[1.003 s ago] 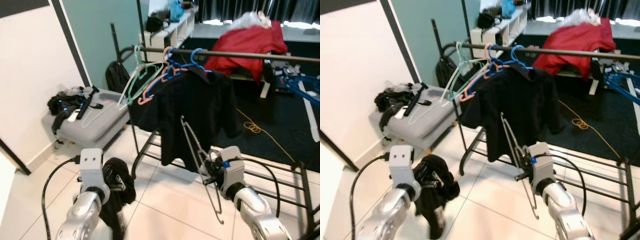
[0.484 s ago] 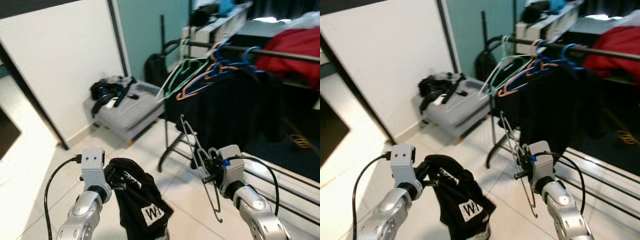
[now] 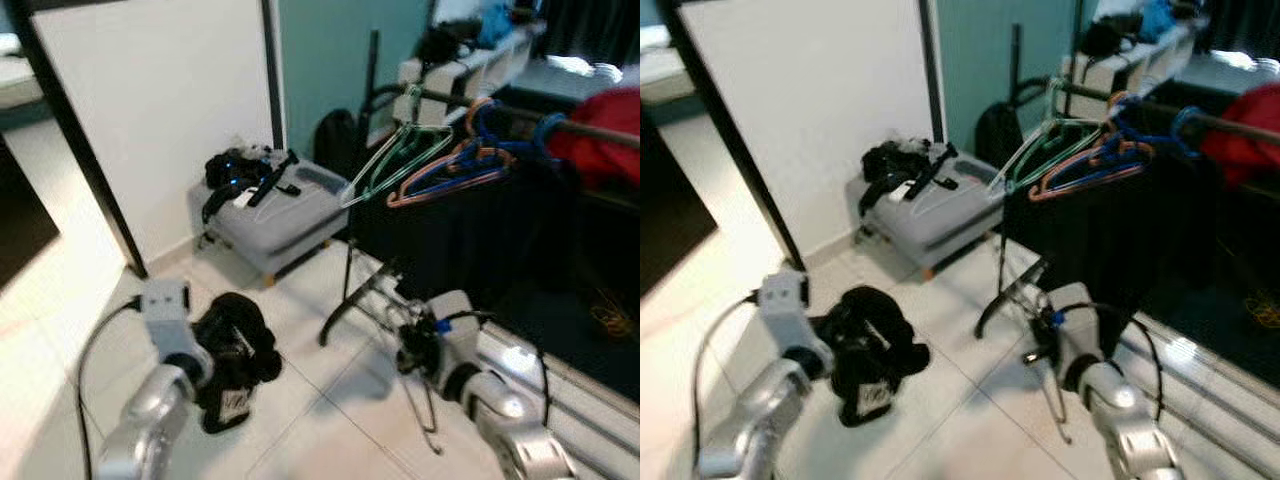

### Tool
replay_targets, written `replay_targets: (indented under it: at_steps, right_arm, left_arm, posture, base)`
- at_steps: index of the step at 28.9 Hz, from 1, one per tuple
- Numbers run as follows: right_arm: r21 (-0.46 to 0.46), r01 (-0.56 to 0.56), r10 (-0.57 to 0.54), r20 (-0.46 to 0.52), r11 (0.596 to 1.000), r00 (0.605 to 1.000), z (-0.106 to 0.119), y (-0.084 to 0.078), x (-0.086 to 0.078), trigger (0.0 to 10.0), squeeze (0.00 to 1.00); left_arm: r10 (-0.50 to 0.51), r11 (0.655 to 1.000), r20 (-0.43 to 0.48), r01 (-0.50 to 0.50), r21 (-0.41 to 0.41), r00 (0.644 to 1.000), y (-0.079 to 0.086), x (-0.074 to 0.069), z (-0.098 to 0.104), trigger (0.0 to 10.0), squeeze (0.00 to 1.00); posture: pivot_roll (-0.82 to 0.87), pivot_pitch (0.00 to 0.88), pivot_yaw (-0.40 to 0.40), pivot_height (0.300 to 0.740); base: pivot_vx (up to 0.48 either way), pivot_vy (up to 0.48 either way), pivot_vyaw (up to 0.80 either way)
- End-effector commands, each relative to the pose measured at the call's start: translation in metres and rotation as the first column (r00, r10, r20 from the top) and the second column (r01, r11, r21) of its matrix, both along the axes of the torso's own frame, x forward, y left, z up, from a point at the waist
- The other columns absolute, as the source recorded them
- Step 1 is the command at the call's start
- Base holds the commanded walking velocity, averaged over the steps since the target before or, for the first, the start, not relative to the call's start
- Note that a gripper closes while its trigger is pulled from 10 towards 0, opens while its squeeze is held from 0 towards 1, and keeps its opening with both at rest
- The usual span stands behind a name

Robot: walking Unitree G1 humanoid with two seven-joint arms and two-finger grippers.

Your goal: Hang hanger

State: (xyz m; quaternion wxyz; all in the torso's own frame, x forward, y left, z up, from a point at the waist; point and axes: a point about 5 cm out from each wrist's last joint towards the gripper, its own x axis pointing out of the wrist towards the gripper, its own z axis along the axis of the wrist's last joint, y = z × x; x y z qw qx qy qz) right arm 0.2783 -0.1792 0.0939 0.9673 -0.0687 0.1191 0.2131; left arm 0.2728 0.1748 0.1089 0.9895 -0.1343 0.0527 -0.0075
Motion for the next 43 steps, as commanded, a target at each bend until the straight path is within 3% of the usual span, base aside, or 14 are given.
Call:
replay_targets:
  at_steps: [1,9,17,25,26,29,35,36,43]
  right_arm:
    - [0.005,-0.023,0.023,-0.018,1.0,1.0,0.0,-0.002,0.0,10.0,0.0]
    - [-0.022,-0.024,0.025,0.01,0.999,1.0,0.003,-0.003,0.008,10.0,0.0]
    - [-0.03,0.023,-0.02,0.096,0.999,0.995,0.022,-0.012,0.007,10.0,0.0]
    - [-0.013,0.044,-0.043,0.085,0.999,0.995,0.013,-0.009,0.01,10.0,0.0]
    - [-0.042,0.014,-0.01,0.082,0.999,0.997,0.009,-0.001,0.013,10.0,0.0]
    - [-0.035,-0.01,0.012,0.073,0.999,0.997,0.009,0.005,0.018,10.0,0.0]
    - [-0.056,-0.017,0.02,0.057,0.998,0.998,0.005,0.002,0.015,10.0,0.0]
    - [-0.05,0.006,-0.003,0.042,0.999,0.999,0.002,-0.004,0.011,10.0,0.0]
    - [-0.006,0.031,-0.03,0.045,1.0,0.999,0.003,-0.005,0.01,10.0,0.0]
  left_arm:
    - [-0.008,1.0,0.062,0.008,-0.006,0.998,-0.008,0.002,0.012,10.0,0.0]
    - [-0.016,0.998,0.051,0.018,-0.053,0.999,-0.015,0.01,0.005,10.0,0.0]
    - [-0.038,0.997,0.045,0.041,-0.072,0.998,-0.016,0.02,0.006,10.0,0.0]
    - [-0.016,1.0,0.045,0.016,-0.014,0.999,-0.011,0.021,0.006,10.0,0.0]
    - [0.002,1.0,0.052,-0.002,0.0,0.999,-0.007,0.02,0.009,10.0,0.0]
    - [0.018,0.999,0.049,-0.016,-0.028,0.999,-0.004,0.014,0.006,10.0,0.0]
    - [0.029,1.0,0.055,-0.029,-0.003,0.998,-0.002,0.012,0.006,10.0,0.0]
    - [0.021,1.0,0.064,-0.022,0.006,0.998,-0.001,0.015,0.009,10.0,0.0]
    - [0.003,1.0,0.039,-0.004,0.026,0.999,0.0,0.015,0.005,10.0,0.0]
  posture:
    - [-0.2,0.01,-0.1,0.74]
    - [-0.2,0.0,-0.075,0.74]
    - [-0.19,0.0,-0.014,0.74]
    - [-0.16,0.0,-0.007,0.74]
    - [-0.13,0.0,-0.023,0.74]
    - [-0.1,0.0,-0.043,0.74]
    - [-0.1,0.0,-0.037,0.74]
    - [-0.1,0.0,-0.035,0.74]
    - [-0.1,0.0,-0.015,0.74]
  base:
    - [0.0,0.0,0.73]
    - [0.0,0.0,0.73]
    - [0.0,0.0,0.73]
    - [0.0,0.0,0.73]
    - [0.0,0.0,0.74]
    - [0.0,0.0,0.73]
    - [0.0,0.0,0.73]
    - [0.0,0.0,0.73]
    - [0.0,0.0,0.73]
